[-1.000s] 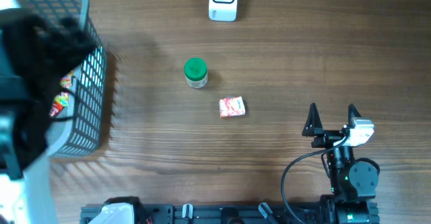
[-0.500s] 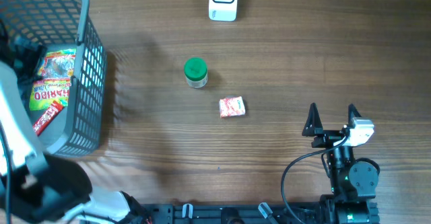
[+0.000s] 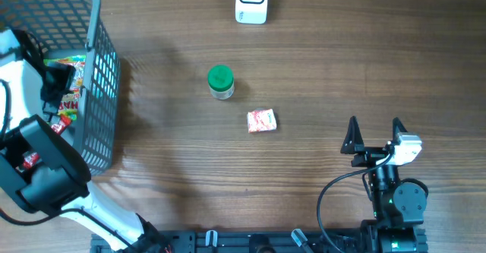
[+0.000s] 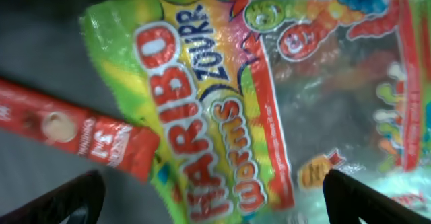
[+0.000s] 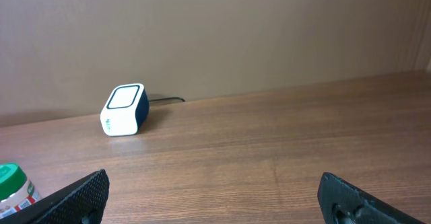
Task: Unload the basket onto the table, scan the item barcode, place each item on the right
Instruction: 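Reach into the basket and grasp the Haribo candy bag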
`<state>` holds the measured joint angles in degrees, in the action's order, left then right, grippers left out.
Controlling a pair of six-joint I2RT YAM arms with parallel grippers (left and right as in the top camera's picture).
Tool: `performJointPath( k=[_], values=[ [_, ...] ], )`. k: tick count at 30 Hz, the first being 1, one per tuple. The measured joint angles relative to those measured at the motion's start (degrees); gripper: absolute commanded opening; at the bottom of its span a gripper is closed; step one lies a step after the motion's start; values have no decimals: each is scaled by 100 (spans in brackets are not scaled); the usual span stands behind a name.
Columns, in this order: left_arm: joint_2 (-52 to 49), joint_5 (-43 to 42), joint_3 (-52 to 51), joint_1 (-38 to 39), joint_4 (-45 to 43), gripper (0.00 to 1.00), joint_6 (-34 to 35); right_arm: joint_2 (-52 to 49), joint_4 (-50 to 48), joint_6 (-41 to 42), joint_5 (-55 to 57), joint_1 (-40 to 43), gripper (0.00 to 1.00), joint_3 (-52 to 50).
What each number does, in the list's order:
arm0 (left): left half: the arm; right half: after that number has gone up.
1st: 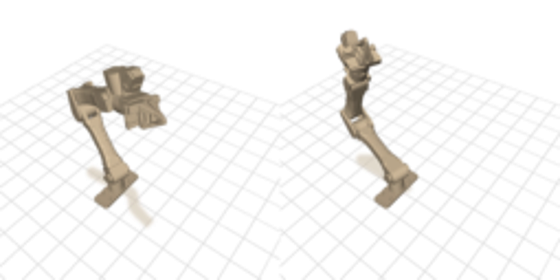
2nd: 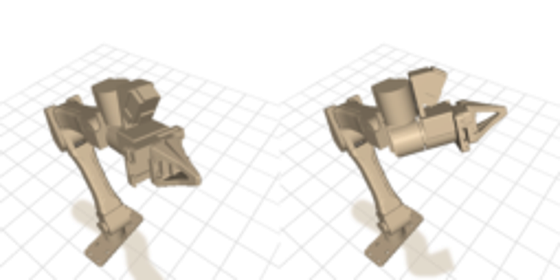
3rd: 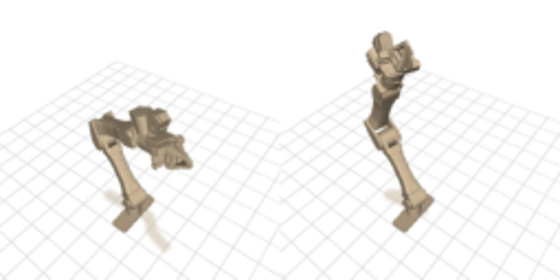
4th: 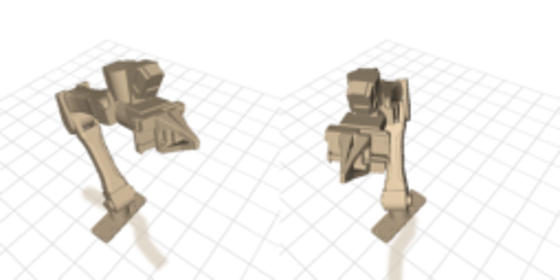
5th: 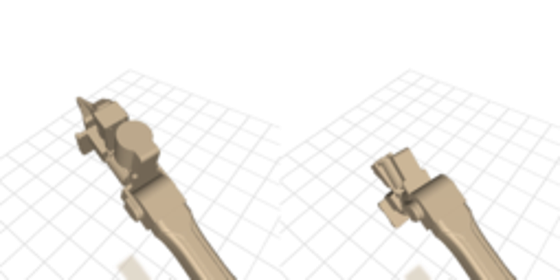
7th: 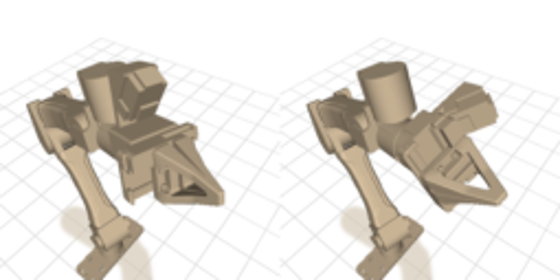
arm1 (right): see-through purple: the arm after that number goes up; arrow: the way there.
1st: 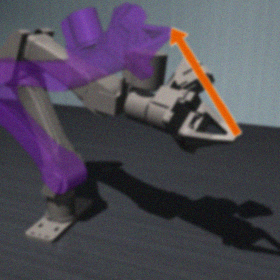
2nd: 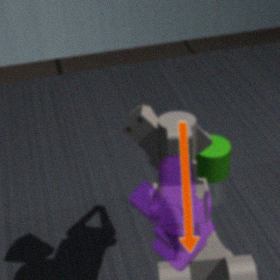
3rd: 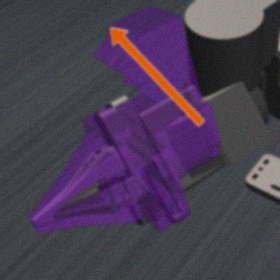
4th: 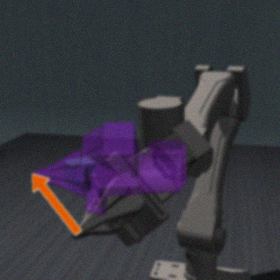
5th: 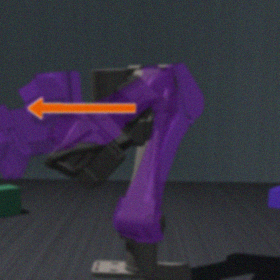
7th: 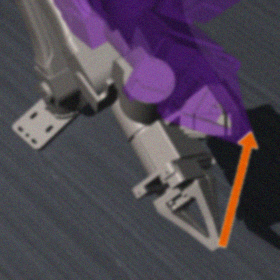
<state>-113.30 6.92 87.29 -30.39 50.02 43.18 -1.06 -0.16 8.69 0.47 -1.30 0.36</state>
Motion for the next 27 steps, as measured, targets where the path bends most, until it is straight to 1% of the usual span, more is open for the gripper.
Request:
performJointPath(
  k=[3, 8, 10, 14, 17, 18, 19, 21, 23, 24, 25, 27],
  values=[
    [-13, -142, -452, 0, -669, 100, 35, 0, -2, 0, 0, 0, 100, 0],
    [-17, -402, -688, 0, -1246, 100, 48, 0, 0, 0, 0, 0, 100, 0],
    [-17, -442, -691, 0, -1357, 99, 48, 2, 0, 0, 0, 0, 100, 0],
    [-35, -492, -691, 0, -1453, 91, 63, 2, 0, 0, 0, 0, 100, 0],
    [-140, -463, -664, 0, -1499, 89, 63, 0, 0, 0, 0, 0, 100, 0],
    [-177, -444, -636, 0, -1508, 85, 66, 2, -2, 0, 0, 0, 100, 0],
    [-214, -428, -595, 0, -1530, 76, 66, 2, 0, 0, 0, 0, 100, 0],
    [-313, -358, -505, 0, -1576, 49, 33, 0, 0, 0, 0, 0, 100, 0],
    [-382, -286, -470, -2, -1600, 19, 42, 0, -2, 0, 0, 0, 100, 0],
    [-396, -271, -466, -7, -1604, 9, 55, 2, -2, 0, 0, 0, 100, 0],
    [-413, -264, -466, -9, -1617, 4, 50, 0, 0, 0, 0, 0, 100, -2],
    [-457, -278, -463, -11, -1663, 4, -9, 0, 0, 0, 0, 0, 100, 0]
  ],
)
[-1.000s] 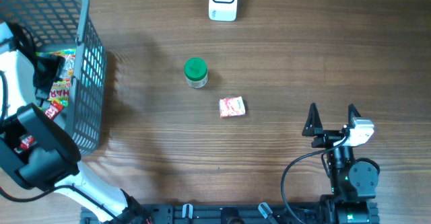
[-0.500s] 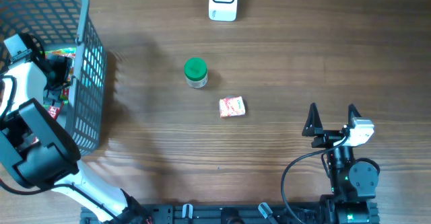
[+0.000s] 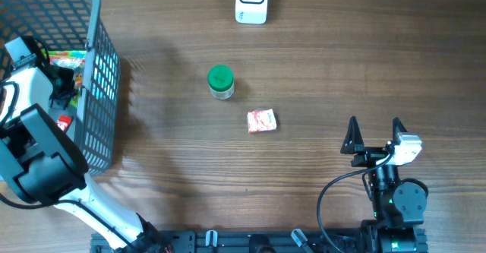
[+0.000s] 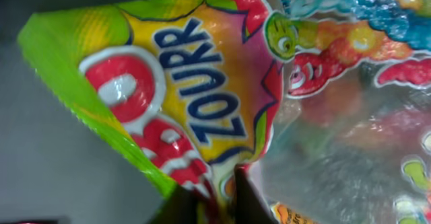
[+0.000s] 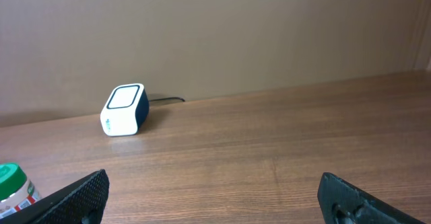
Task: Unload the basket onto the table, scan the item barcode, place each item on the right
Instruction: 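Reach into the basket and grasp the Haribo candy bag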
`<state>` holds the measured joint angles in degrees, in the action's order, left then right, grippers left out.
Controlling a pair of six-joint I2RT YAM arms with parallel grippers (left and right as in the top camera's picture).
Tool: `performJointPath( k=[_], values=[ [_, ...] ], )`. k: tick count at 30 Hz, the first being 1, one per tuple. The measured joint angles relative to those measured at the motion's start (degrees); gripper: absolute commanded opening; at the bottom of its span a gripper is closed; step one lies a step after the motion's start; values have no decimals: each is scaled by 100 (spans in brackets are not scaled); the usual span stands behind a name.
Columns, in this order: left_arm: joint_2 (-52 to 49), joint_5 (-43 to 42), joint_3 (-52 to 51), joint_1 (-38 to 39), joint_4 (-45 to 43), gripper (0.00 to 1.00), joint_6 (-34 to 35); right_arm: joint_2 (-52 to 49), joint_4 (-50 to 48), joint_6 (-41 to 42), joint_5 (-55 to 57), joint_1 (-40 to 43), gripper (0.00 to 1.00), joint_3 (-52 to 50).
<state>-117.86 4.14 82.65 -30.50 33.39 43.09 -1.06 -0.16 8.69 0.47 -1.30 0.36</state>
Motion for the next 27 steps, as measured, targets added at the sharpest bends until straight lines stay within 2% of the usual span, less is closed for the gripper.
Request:
performJointPath(
  k=[5, 11, 21, 26, 27],
  values=[
    [7, -68, 52, -2, 168, 4, -37, 0, 0, 0, 0, 0, 100, 0],
    [472, -278, 13, -4, 901, 4, -37, 0, -2, 0, 0, 0, 100, 0],
    [4054, -411, 74, -33, 1078, 4, -9, 0, 0, 0, 0, 0, 100, -2],
    [4701, -428, 79, -26, 1147, 4, 33, 0, -2, 0, 0, 0, 100, 0],
    [4774, -428, 79, -26, 1150, 20, 35, 0, 0, 0, 0, 0, 100, 0]
  ],
)
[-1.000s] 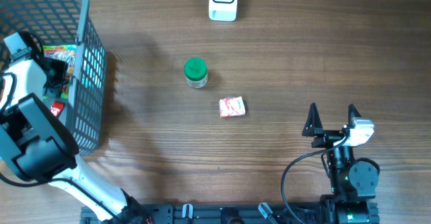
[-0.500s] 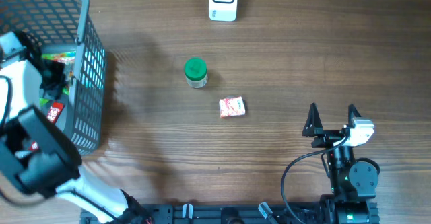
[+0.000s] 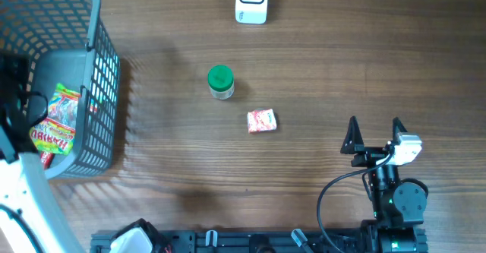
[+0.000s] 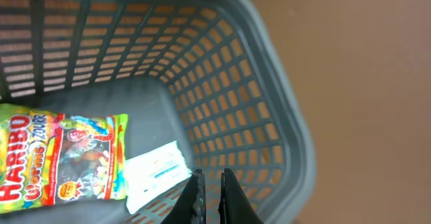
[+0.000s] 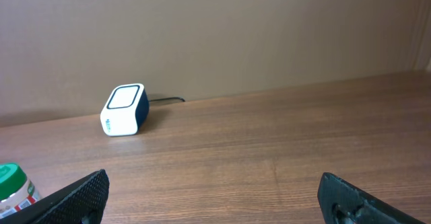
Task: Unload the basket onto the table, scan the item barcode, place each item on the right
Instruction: 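Reach into the basket and grasp the Haribo candy bag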
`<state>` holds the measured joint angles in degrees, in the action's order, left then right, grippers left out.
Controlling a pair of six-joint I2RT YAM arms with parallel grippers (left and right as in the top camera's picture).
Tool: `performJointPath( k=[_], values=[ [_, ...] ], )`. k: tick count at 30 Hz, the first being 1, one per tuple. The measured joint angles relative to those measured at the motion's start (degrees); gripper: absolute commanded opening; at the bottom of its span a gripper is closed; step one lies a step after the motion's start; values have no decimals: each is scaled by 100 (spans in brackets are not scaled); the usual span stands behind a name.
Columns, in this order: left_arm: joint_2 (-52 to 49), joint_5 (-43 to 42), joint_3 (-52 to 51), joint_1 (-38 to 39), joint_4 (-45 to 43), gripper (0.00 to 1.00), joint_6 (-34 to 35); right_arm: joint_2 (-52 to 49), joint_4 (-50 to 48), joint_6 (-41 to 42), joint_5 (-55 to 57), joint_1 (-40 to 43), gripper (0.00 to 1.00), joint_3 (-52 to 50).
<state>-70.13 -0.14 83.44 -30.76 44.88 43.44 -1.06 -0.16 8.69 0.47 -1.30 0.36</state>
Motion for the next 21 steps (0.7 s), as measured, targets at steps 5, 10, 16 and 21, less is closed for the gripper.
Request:
performJointPath(
  k=[5, 10, 16, 21],
  values=[
    [46, 164, 4, 2, 577, 100, 37, 0, 0, 0, 0, 0, 100, 0],
    [-942, 459, 9, 0, 1152, 100, 199, 0, 0, 0, 0, 0, 100, 0],
    [-2479, 546, 2, 0, 1711, 100, 715, 0, -2, 0, 0, 0, 100, 0],
    [-2983, 940, -144, -28, 1849, 100, 841, 2, -2, 0, 0, 0, 100, 0]
  ],
)
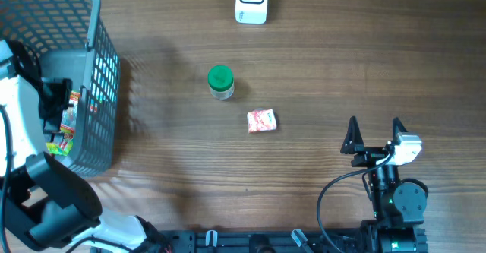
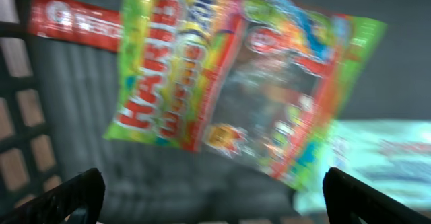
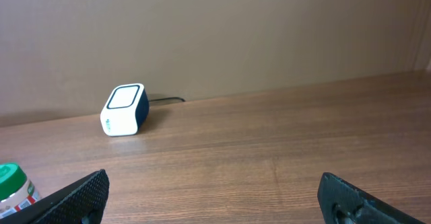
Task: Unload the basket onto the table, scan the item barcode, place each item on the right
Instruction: 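Reach into the basket and grasp the Haribo candy bag, then carry the Haribo bag to the scanner and place it on table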
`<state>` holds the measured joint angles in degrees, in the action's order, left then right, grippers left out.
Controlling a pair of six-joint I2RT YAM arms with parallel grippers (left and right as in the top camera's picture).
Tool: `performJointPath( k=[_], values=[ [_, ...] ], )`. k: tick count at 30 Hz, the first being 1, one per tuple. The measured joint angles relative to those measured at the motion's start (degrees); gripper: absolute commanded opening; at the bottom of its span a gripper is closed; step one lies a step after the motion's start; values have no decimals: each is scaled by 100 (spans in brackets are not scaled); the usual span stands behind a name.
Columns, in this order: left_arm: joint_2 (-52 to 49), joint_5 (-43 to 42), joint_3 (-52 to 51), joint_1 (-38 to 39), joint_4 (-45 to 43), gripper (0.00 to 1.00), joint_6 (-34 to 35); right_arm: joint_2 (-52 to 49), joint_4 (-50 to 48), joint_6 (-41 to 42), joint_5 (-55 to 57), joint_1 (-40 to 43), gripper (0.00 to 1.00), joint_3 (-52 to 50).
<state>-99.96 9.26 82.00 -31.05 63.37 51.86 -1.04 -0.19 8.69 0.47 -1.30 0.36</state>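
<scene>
A Haribo worms bag (image 2: 229,83) lies on the floor of the grey basket (image 1: 102,63), filling the left wrist view; overhead only a strip of the Haribo bag (image 1: 67,120) shows beside the arm. My left gripper (image 2: 215,207) hangs open just above it, its fingertips (image 2: 77,194) wide apart and holding nothing. The white scanner (image 1: 251,1) stands at the table's far edge, and the scanner (image 3: 124,109) also shows in the right wrist view. My right gripper (image 1: 374,135) rests open at the front right.
A red packet (image 2: 74,22) and a pale cyan packet (image 2: 377,153) lie beside the bag in the basket. On the table stand a green-lidded jar (image 1: 220,82) and a small red-white packet (image 1: 262,121).
My left gripper was shut and high above the basket, with the bag lying on the basket floor. Now it is open and low inside the basket, close over the bag. The right arm is unchanged.
My left gripper hung open close over the Haribo bag, then was shut against it. After that it was shut high above the basket while the bag lay nearer the basket's front. Now it is open and low over the bag again.
</scene>
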Motion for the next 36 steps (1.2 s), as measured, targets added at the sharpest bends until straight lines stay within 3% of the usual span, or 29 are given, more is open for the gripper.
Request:
performJointPath(
  k=[6, 13, 14, 16, 18, 19, 22, 27, 31, 36],
  values=[
    [-57, 378, -505, -249, -437, 100, 17, -2, 0, 0, 0, 0, 100, 0],
    [-72, 463, -1580, -286, -1742, 98, 17, -2, 0, 0, 0, 0, 100, 0],
    [-76, 466, -1742, -286, -1978, 91, 20, -2, 0, 0, 0, 0, 100, 0],
    [-68, 459, -2022, -286, -2430, 68, 15, -2, 0, 0, 0, 0, 100, 0],
    [-28, 507, -2197, -271, -2828, 21, -52, -2, 0, 0, 0, 0, 100, 0],
    [15, 553, -2299, -271, -3032, 4, -138, -2, 0, -2, 0, 0, 100, 0],
    [98, 553, -2531, -247, -3458, 4, -348, -2, 0, 0, 0, 0, 100, 0],
    [140, 553, -2546, -245, -3432, 4, -509, -2, 2, 0, 0, 0, 100, 0],
    [385, 424, -2271, -251, -2734, 4, -660, -2, 0, 0, 0, 0, 100, 0],
    [1421, 232, -780, -251, -1825, 4, -721, -2, 2, 0, 0, 0, 100, 0]
  ],
)
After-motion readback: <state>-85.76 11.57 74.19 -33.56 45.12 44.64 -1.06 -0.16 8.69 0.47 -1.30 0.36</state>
